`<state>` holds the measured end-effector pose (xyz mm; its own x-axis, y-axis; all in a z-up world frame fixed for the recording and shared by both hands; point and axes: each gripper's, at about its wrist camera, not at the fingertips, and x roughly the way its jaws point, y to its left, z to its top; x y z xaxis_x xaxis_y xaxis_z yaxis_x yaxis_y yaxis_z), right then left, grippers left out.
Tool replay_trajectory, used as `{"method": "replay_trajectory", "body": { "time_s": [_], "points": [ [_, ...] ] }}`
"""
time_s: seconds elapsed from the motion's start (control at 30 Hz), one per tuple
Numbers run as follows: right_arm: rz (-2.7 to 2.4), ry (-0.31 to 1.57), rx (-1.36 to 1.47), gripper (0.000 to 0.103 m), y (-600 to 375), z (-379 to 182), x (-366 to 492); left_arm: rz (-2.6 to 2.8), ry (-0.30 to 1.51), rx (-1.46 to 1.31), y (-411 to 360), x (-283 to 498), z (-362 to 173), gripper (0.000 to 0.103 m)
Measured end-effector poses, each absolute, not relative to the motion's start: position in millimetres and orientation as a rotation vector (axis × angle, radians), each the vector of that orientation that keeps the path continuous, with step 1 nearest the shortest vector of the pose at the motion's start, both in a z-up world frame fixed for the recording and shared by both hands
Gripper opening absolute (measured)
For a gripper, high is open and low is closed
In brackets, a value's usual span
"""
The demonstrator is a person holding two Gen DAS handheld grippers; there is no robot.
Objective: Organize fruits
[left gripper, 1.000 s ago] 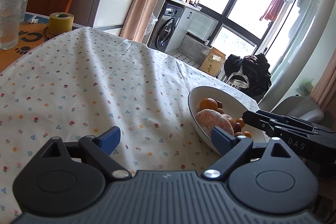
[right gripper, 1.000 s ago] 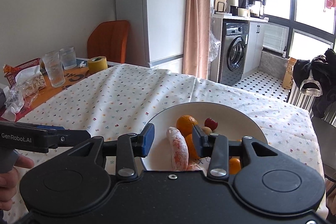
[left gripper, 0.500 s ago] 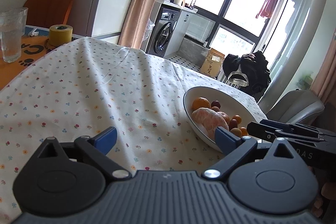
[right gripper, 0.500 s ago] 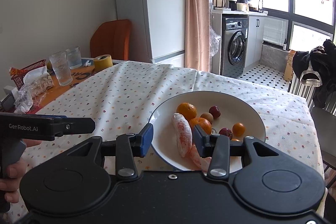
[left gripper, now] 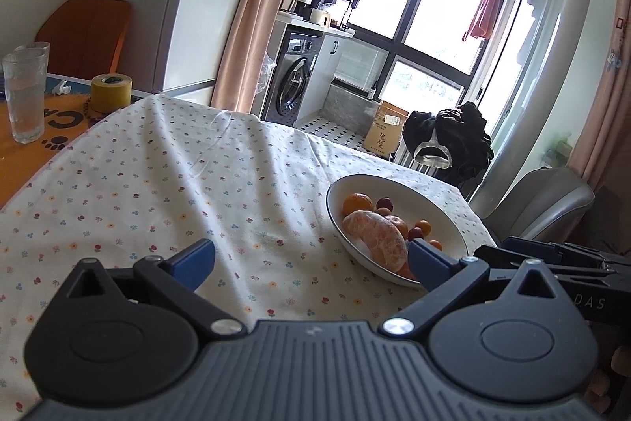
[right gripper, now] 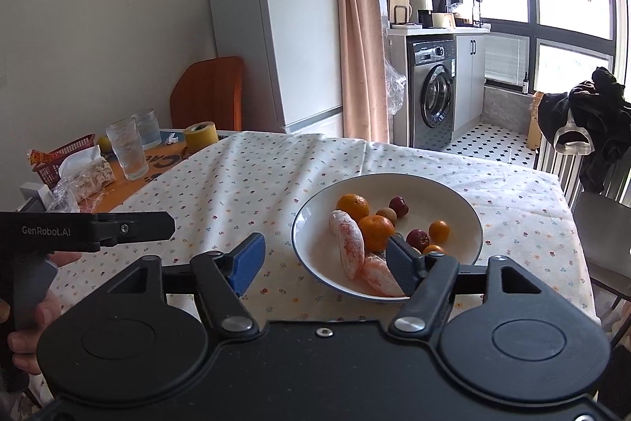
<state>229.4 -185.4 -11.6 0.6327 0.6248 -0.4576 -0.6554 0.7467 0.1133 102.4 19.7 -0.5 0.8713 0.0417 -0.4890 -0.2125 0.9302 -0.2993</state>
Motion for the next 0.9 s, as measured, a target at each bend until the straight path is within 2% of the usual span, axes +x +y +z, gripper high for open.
{"method": "replay_trajectory", "body": {
  "time_s": [0.17, 0.37, 0.9],
  "points": [
    [0.736, 0.484, -0.039, 0.088, -192.7, -5.1, 218.4, 0.128, 0.489, -0.330, 16.9, 91.2, 7.3, 0.103],
    [0.729, 0.469, 0.000, 0.103, -202.5, 3.9, 207.7, 0.126, 0.481, -0.315, 14.7, 78.9, 14.2, 0.103],
    [0.753, 0.474, 0.016, 0.103, -211.3, 14.0, 180.5, 0.105, 0.516, -0.276, 8.9, 50.3, 25.2, 0.103]
  ]
}}
